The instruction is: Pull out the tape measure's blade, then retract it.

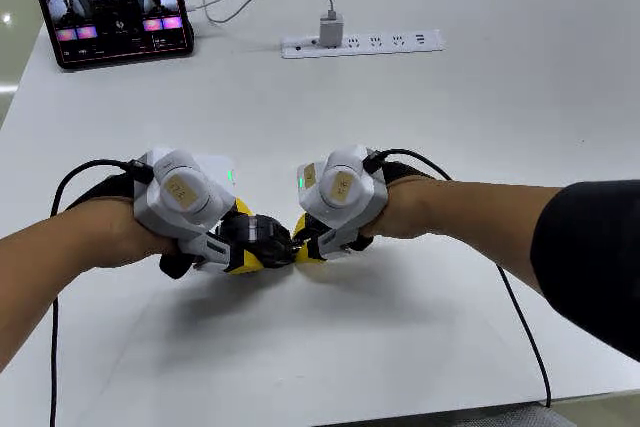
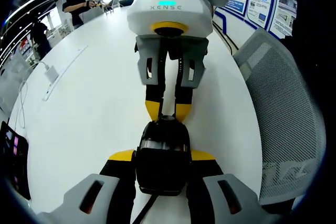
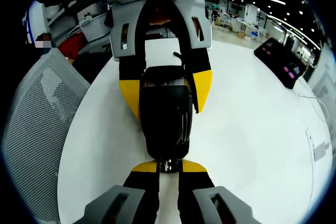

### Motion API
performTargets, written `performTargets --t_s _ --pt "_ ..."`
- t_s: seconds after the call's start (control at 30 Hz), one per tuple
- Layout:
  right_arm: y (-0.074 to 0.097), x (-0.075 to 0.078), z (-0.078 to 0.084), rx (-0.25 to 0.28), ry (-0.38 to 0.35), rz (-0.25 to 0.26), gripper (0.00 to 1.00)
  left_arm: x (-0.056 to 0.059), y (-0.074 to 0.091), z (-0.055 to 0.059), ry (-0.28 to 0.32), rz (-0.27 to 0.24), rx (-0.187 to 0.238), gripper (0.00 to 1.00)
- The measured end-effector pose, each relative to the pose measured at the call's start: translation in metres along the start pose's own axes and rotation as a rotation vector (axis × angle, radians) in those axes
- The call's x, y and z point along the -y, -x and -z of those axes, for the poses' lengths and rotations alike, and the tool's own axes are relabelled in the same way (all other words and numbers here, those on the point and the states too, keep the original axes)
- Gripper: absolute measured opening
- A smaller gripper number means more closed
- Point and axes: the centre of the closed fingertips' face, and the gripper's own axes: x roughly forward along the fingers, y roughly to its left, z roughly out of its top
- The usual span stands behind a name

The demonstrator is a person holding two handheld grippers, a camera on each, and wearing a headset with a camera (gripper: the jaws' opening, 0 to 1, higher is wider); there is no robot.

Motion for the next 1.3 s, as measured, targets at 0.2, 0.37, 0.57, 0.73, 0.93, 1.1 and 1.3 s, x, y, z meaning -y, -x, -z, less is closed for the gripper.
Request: performTargets --t_s 0.2,0.37,0.57,0.73,0.93,1.1,1.3 --pt "-0.001 -0.001 0.001 -0.004 -0.010 0.009 0.08 0.001 0.000 0.001 -0.003 0.006 -0.012 0.32" --pt "0.000 -0.001 0.001 0.007 -0.020 0.020 0.09 0.001 0.000 0.001 -0.003 0.005 -0.015 0.32" --pt "0.001 -0.002 0.002 0.009 -0.009 0.023 0.09 0.002 0.001 0.001 -0.003 0.002 -0.017 0.32" --pt "0.003 -0.001 0.005 0.009 -0.001 0.030 0.09 0.002 0.001 0.001 -0.001 0.001 -0.017 0.32" --pt "0.005 -0.001 0.007 0.012 -0.016 0.028 0.09 0.002 0.001 0.001 -0.005 0.001 -0.015 0.32" --pt "0.006 -0.001 0.008 0.009 -0.010 0.028 0.09 0.001 0.001 0.001 -0.004 0.002 -0.014 0.32" --pt "0.007 -0.001 0.010 0.011 -0.018 0.028 0.09 0.001 0.001 0.001 0.002 0.000 -0.012 0.32"
